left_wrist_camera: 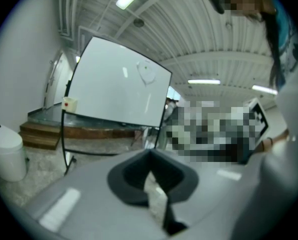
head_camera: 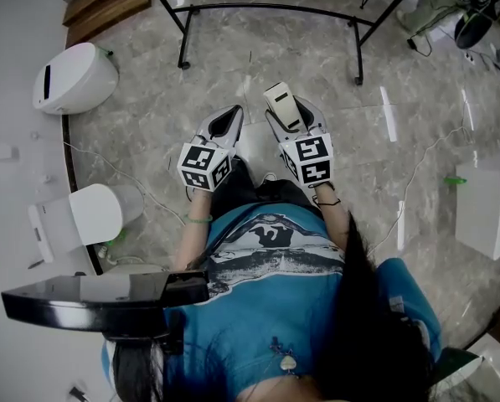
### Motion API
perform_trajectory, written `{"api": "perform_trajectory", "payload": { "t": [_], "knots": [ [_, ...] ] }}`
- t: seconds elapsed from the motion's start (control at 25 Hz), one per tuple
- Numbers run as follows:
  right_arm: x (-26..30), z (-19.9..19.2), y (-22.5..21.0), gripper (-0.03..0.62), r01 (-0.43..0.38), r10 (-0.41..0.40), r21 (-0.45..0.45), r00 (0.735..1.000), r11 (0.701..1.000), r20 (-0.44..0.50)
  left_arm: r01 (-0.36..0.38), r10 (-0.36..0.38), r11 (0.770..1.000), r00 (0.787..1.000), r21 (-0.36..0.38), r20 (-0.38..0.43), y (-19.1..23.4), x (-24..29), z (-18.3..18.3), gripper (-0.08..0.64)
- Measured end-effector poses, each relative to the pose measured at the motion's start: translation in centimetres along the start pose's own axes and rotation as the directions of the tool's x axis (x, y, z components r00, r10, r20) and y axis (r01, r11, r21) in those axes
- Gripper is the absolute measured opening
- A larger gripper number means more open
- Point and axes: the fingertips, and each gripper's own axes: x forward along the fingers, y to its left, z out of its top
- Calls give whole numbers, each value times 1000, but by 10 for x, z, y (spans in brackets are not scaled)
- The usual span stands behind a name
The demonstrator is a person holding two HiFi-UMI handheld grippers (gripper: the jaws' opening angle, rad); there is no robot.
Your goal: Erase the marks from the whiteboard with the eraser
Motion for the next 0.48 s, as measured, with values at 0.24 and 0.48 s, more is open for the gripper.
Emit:
{"api": "perform_trajectory", "payload": {
  "t": [0.24, 0.48],
  "knots": [
    [3, 0, 4, 264, -6, 6, -1, 1000, 1000, -1, -9, 9, 1000, 1000, 9, 3, 5, -5, 2, 3],
    [11, 5, 17, 264, -24, 24, -11, 1000, 1000, 0, -24, 24, 1000, 1000, 9, 9, 16, -15, 4, 3]
  ]
}}
